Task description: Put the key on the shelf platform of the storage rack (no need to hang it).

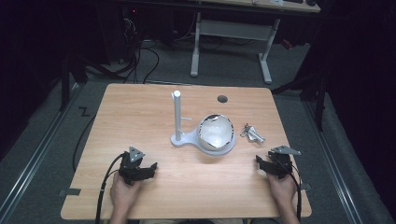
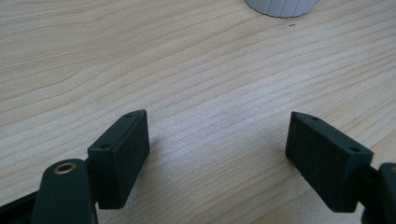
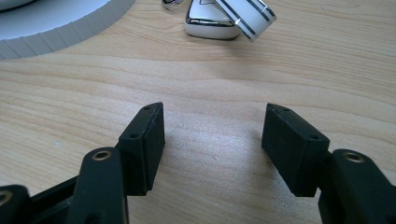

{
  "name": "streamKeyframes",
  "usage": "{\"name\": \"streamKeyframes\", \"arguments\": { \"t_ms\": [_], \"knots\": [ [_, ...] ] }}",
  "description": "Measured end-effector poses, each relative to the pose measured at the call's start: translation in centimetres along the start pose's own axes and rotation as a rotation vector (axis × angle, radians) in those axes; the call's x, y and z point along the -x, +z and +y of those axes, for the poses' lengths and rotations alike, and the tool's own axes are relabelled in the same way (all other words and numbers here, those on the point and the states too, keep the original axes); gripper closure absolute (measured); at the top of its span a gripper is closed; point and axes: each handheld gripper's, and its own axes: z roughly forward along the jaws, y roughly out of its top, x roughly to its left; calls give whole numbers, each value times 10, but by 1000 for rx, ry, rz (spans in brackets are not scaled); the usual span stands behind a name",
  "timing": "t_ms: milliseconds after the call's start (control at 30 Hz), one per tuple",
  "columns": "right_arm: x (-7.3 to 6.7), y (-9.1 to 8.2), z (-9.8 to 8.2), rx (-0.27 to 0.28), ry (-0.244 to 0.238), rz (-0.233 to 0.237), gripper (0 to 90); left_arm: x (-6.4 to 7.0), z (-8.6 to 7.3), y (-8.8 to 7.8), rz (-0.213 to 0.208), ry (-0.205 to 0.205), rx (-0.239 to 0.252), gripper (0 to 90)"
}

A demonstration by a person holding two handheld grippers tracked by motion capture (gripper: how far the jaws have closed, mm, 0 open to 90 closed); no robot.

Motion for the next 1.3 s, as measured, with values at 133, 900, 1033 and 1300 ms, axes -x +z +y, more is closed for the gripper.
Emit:
{"name": "streamKeyframes", "arguments": {
  "t_ms": [133,900,1033,1300],
  "knots": [
    [0,0,0,0,1,-3,395,0,0,0,0,0,0,223],
    [5,-3,-3,-1,-8,18,384,0,0,0,0,1,-1,223],
    [6,-5,-4,2,0,6,402,0,0,0,0,1,-1,223],
    [8,-15,-12,12,31,31,399,0,0,0,1,1,-1,223]
  ]
}}
